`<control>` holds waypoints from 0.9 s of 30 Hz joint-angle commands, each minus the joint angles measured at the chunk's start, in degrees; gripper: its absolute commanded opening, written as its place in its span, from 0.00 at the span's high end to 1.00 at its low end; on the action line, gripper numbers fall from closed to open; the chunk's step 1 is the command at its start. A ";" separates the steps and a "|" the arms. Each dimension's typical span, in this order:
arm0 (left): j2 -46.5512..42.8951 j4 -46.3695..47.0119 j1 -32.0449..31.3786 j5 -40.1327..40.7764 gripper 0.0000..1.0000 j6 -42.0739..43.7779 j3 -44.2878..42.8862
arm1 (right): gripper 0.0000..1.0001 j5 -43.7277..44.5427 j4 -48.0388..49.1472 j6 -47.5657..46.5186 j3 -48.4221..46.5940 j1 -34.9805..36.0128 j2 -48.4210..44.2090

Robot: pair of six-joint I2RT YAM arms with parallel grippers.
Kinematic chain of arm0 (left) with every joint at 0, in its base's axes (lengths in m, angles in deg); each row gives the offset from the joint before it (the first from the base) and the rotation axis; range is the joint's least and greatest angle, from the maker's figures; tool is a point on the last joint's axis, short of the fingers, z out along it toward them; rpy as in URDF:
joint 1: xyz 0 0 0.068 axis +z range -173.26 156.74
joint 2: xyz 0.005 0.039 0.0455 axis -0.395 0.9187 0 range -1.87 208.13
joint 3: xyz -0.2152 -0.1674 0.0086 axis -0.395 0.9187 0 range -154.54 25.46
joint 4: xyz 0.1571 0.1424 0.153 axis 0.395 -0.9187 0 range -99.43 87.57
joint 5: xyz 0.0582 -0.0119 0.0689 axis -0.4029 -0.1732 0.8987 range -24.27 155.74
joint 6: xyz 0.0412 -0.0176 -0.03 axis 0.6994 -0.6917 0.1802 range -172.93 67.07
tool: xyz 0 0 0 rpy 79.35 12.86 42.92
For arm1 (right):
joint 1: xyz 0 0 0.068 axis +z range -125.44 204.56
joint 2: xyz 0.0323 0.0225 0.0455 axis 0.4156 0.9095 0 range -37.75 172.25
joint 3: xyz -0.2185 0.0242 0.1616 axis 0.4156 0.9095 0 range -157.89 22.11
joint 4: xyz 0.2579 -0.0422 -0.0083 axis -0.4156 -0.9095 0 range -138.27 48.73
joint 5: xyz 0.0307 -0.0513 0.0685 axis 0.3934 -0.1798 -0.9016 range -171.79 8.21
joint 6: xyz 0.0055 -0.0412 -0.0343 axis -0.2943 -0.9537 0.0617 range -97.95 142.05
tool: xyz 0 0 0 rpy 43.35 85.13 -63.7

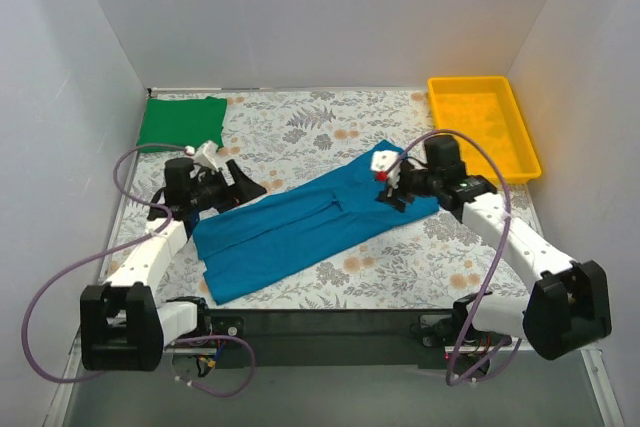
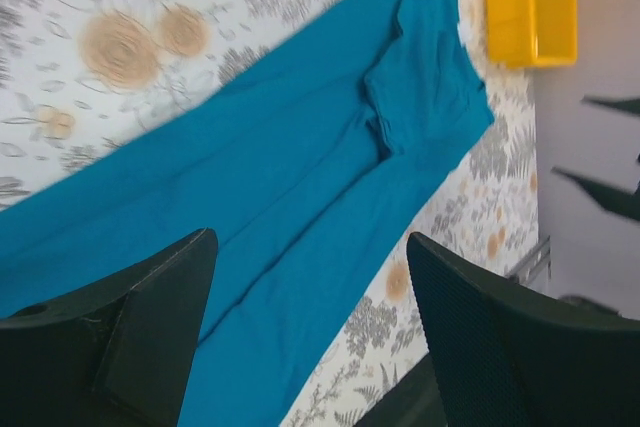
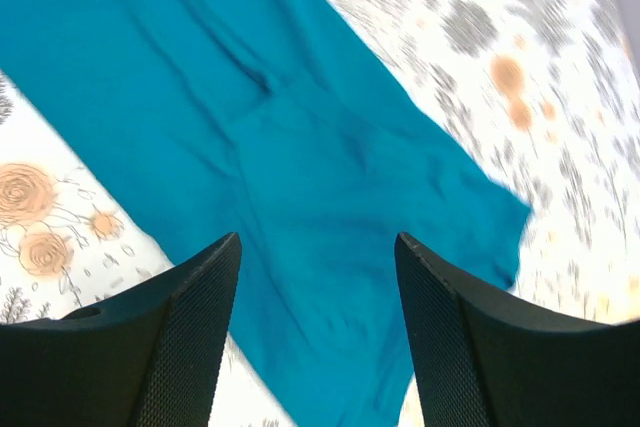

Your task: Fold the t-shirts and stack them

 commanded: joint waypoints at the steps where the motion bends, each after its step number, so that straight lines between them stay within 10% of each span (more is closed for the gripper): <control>1: 5.29 1.89 -6.39 -0.16 0.25 1.49 -5.39 | 0.30 -15.12 5.83 9.46 4.70 -11.60 -5.73; 6: 12.51 -1.45 -11.67 1.86 0.27 4.92 -14.52 | 0.26 -23.56 7.35 14.57 6.29 -22.07 -9.96; 27: 28.16 -9.62 -18.62 2.92 0.26 16.17 -34.13 | 0.14 -24.01 9.28 15.20 8.40 -27.36 -8.47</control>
